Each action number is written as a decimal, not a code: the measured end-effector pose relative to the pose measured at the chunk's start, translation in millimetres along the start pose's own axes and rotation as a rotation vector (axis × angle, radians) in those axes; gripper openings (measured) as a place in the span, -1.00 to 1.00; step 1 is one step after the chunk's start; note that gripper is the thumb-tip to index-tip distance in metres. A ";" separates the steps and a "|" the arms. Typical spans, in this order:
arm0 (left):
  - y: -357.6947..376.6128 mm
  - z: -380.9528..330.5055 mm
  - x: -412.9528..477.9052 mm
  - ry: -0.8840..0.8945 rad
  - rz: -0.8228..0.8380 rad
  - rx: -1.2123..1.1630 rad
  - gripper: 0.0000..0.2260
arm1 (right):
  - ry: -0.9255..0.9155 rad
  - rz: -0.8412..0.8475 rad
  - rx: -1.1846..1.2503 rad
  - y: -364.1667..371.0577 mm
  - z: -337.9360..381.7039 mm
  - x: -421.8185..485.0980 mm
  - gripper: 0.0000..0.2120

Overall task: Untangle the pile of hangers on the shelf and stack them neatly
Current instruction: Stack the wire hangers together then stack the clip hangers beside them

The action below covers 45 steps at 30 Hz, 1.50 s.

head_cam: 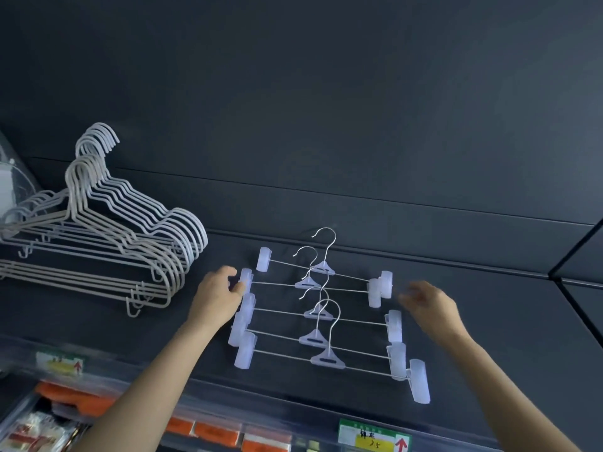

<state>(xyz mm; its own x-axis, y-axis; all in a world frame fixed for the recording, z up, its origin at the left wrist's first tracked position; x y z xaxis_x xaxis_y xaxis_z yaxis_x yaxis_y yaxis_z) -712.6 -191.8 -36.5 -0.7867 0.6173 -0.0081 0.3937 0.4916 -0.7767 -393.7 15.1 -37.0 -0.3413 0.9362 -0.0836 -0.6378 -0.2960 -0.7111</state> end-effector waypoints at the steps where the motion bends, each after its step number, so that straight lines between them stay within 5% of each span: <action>1: -3.0 0.8 -10.6 0.015 0.007 0.020 -0.79 | 0.001 0.011 -0.015 -2.6 -5.4 -15.9 -0.73; 9: 20.3 17.8 -55.3 -0.077 0.205 0.087 -0.74 | 0.054 0.168 -0.109 19.7 -17.5 -82.7 -0.81; 17: 18.5 18.8 -64.2 -0.092 0.200 -0.051 -0.95 | -0.078 0.047 -0.197 34.3 -9.5 -101.9 -0.88; 25: 30.1 26.7 -61.3 -0.199 0.245 -0.129 -0.76 | -0.144 -0.064 -0.121 36.6 0.3 -91.1 -0.85; 33: 25.2 31.8 -59.4 -0.265 0.172 0.057 -0.70 | -0.106 -0.092 -0.037 30.5 -4.1 -89.0 -0.67; 36: 28.2 29.8 -55.2 -0.278 0.174 -0.058 -0.53 | -0.028 -0.068 0.029 24.7 -6.6 -68.7 -0.87; 38: 29.4 27.1 -53.6 -0.250 0.167 -0.068 -0.59 | 0.013 0.006 0.028 28.4 -7.3 -53.7 -0.97; 45: 26.4 28.0 -53.8 -0.226 0.121 -0.050 -0.79 | 0.045 0.028 0.054 33.1 -7.2 -44.9 -0.76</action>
<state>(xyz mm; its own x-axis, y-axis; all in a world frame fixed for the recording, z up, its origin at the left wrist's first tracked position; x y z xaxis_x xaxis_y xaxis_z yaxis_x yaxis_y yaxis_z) -673.2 -229.2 -74.2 -0.8165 0.5232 -0.2441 0.5100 0.4554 -0.7297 -394.5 -35.4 -61.8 -0.3285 0.9348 -0.1354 -0.6651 -0.3307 -0.6696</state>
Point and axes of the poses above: each hand's wrist, its own x-axis towards the middle knuckle, its own y-axis out of the palm, z = x × y, the point moved 9 cm from there along x, towards the middle knuckle, and after that the axes turned 1 degree about -z, right-handed, at the moved point
